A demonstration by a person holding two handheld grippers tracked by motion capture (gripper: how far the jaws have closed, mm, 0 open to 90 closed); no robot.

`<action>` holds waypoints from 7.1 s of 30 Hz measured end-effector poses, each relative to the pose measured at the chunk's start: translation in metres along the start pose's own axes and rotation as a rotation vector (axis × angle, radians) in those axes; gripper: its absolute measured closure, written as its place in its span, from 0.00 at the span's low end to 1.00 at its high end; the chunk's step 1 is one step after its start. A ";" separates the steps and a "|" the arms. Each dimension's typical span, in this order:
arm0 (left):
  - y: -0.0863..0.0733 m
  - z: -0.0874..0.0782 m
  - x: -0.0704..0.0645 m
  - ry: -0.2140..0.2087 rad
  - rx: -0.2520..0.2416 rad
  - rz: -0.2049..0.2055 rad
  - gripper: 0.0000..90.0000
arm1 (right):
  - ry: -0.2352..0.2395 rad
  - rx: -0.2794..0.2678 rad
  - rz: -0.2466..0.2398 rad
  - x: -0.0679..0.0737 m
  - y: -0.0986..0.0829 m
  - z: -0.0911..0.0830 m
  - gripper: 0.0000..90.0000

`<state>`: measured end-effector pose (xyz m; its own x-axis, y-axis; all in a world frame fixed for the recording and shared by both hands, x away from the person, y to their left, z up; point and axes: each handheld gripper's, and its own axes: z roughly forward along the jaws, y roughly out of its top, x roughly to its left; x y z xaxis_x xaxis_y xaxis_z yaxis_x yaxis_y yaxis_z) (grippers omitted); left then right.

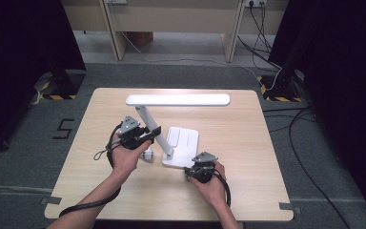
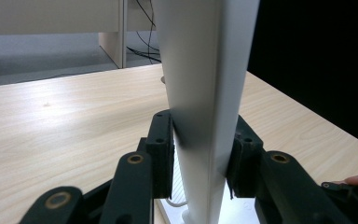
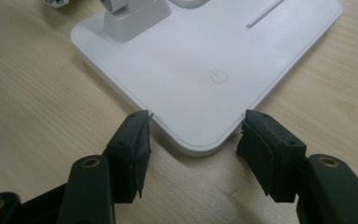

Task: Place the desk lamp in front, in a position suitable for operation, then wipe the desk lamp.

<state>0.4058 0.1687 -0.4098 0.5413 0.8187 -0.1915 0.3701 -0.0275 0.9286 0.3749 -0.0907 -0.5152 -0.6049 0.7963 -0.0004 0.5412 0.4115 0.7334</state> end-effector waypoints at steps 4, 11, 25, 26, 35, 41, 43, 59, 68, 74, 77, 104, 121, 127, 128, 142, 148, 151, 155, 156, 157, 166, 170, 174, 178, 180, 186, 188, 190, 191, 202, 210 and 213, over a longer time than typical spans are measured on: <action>-0.001 -0.003 0.000 0.010 0.001 0.001 0.73 | -0.001 -0.006 -0.002 0.001 0.001 0.002 0.47; -0.003 -0.007 0.000 0.034 -0.008 -0.014 0.73 | 0.004 -0.004 -0.013 0.003 0.004 0.005 0.46; -0.003 -0.014 0.004 0.046 0.002 -0.012 0.73 | 0.008 -0.004 -0.028 0.009 0.007 0.009 0.46; -0.004 -0.014 0.004 0.044 -0.004 -0.015 0.73 | 0.009 -0.004 -0.025 0.010 0.007 0.009 0.46; -0.004 -0.017 0.004 0.051 -0.002 -0.013 0.73 | 0.009 -0.007 -0.033 0.012 0.007 0.009 0.46; -0.005 -0.020 0.006 0.052 -0.002 -0.012 0.73 | 0.012 -0.009 -0.038 0.015 0.007 0.010 0.46; -0.005 -0.020 0.006 0.051 -0.002 -0.013 0.73 | 0.012 -0.008 -0.038 0.015 0.007 0.010 0.46; -0.006 -0.023 0.009 0.039 -0.002 0.005 0.71 | 0.013 -0.012 -0.038 0.017 0.007 0.010 0.46; -0.004 -0.031 0.012 0.005 -0.011 0.050 0.42 | 0.022 -0.014 -0.049 0.018 0.007 0.007 0.45; -0.009 -0.045 0.018 -0.021 0.002 0.082 0.35 | 0.024 -0.038 -0.041 0.017 0.010 -0.001 0.45; -0.011 -0.056 0.024 -0.039 0.009 0.104 0.33 | 0.024 -0.059 -0.039 0.017 0.012 -0.009 0.45; -0.043 -0.034 0.108 0.048 0.170 0.088 0.29 | 0.001 -0.124 0.064 -0.007 -0.001 -0.036 0.47; -0.043 -0.003 0.111 -0.033 0.231 0.120 0.31 | 0.022 -0.115 0.035 0.001 0.021 -0.011 0.46; -0.053 0.000 0.118 -0.026 0.274 0.138 0.31 | 0.024 -0.102 0.030 0.002 0.027 -0.004 0.46; -0.056 0.001 0.119 -0.026 0.285 0.143 0.31 | 0.028 -0.104 0.032 0.003 0.028 -0.003 0.46; -0.076 0.003 0.126 -0.039 0.358 0.137 0.29 | 0.047 -0.075 0.010 0.009 0.037 0.015 0.46; -0.070 -0.002 0.124 -0.037 0.368 0.149 0.29 | 0.047 -0.064 0.005 0.010 0.039 0.019 0.46; -0.065 -0.006 0.121 -0.033 0.358 0.166 0.29 | 0.047 -0.063 0.003 0.010 0.040 0.019 0.46; -0.066 -0.008 0.122 -0.024 0.359 0.161 0.27 | 0.049 -0.059 0.002 0.010 0.040 0.020 0.45; -0.068 -0.008 0.123 -0.020 0.363 0.158 0.26 | 0.049 -0.056 0.001 0.010 0.040 0.020 0.45; -0.069 -0.008 0.123 -0.019 0.370 0.150 0.27 | 0.047 -0.055 0.001 0.010 0.040 0.020 0.45; -0.088 -0.002 0.121 -0.027 0.422 0.149 0.31 | 0.060 -0.041 -0.005 0.013 0.037 0.026 0.44; -0.090 -0.004 0.122 -0.024 0.402 0.130 0.34 | 0.054 -0.042 -0.014 0.014 0.037 0.026 0.44; -0.091 -0.006 0.119 -0.025 0.403 0.126 0.42 | 0.054 -0.056 -0.014 0.016 0.035 0.027 0.45; -0.091 -0.008 0.116 -0.027 0.405 0.105 0.55 | 0.056 -0.069 -0.010 0.016 0.034 0.027 0.46; -0.091 -0.010 0.116 -0.033 0.413 0.084 0.61 | 0.055 -0.067 -0.008 0.016 0.034 0.027 0.46; -0.089 -0.011 0.115 -0.043 0.419 0.009 0.76 | 0.051 -0.074 -0.002 0.017 0.033 0.027 0.46; -0.087 -0.012 0.114 -0.052 0.414 -0.014 0.78 | 0.051 -0.074 -0.003 0.017 0.033 0.027 0.46; -0.083 -0.015 0.111 -0.060 0.402 -0.016 0.78 | 0.051 -0.074 -0.004 0.017 0.033 0.027 0.46; -0.081 -0.016 0.108 -0.065 0.392 -0.015 0.78 | 0.052 -0.074 -0.004 0.017 0.033 0.027 0.46; -0.039 -0.040 0.093 -0.069 0.275 -0.013 0.79 | 0.052 -0.078 -0.005 0.016 0.033 0.027 0.46; -0.015 -0.059 0.093 -0.043 0.221 0.008 0.78 | 0.052 -0.071 0.006 0.017 0.033 0.027 0.47; -0.008 -0.065 0.093 -0.038 0.208 0.011 0.78 | 0.049 -0.075 0.002 0.017 0.033 0.027 0.47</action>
<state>0.4043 0.2826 -0.4149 0.5727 0.7958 -0.1967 0.5097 -0.1577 0.8458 0.3985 -0.0513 -0.5092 -0.6327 0.7737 0.0336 0.4987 0.3738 0.7820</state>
